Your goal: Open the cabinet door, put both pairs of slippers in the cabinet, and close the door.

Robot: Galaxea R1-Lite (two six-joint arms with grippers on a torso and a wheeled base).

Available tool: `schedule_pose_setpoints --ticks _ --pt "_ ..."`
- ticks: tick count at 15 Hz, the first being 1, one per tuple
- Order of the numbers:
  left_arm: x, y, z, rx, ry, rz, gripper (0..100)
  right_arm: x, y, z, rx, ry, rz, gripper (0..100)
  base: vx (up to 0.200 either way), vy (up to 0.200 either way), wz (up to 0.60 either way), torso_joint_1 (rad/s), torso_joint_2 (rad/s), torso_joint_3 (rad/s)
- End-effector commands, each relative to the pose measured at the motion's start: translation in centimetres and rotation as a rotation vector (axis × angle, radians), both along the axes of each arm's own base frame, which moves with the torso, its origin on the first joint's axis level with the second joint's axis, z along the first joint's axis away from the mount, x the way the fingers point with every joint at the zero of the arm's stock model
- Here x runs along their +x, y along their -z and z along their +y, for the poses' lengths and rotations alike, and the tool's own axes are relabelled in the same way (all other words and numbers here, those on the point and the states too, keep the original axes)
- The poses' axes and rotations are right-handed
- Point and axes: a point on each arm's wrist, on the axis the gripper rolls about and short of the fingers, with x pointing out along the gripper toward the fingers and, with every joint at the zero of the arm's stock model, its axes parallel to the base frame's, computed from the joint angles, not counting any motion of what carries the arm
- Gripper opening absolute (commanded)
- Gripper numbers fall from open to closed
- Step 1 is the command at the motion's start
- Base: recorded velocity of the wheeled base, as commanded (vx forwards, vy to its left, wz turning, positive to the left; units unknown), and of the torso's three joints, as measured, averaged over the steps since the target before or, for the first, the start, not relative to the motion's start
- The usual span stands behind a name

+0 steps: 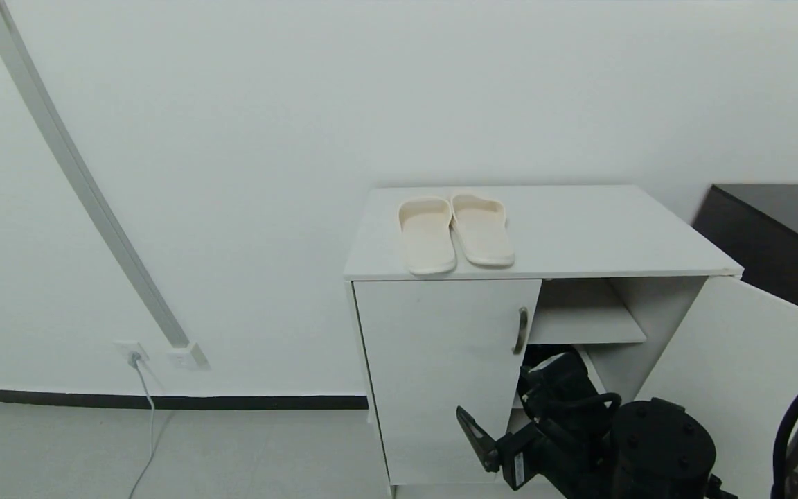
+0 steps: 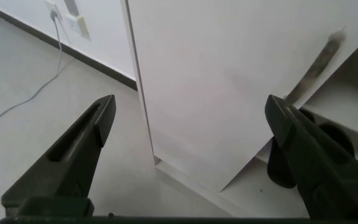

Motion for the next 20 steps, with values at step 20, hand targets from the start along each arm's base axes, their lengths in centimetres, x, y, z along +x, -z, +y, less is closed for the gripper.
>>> schedule_pose_setpoints --ticks 20 --pt "0.0 0.0 0.0 0.002 0.002 0.001 0 5.7 -11.0 5.7 0.046 0.282 0.108 100 0.0 0.0 0.0 0.093 -0.21 -0.12"
